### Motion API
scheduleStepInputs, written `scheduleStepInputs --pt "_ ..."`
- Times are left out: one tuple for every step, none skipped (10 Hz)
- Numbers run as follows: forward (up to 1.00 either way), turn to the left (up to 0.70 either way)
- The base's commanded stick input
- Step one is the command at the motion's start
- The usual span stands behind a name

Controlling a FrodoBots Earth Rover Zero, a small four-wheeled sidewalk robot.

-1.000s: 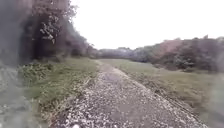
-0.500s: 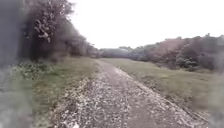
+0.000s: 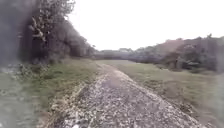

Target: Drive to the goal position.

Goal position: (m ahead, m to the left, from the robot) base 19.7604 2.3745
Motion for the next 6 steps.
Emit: scheduleStepInputs --pt "0.85 0.0" --pt "0.85 0.0" --pt "0.85 0.0" --pt "0.85 0.0" --pt "0.85 0.0" --pt "0.85 0.0"
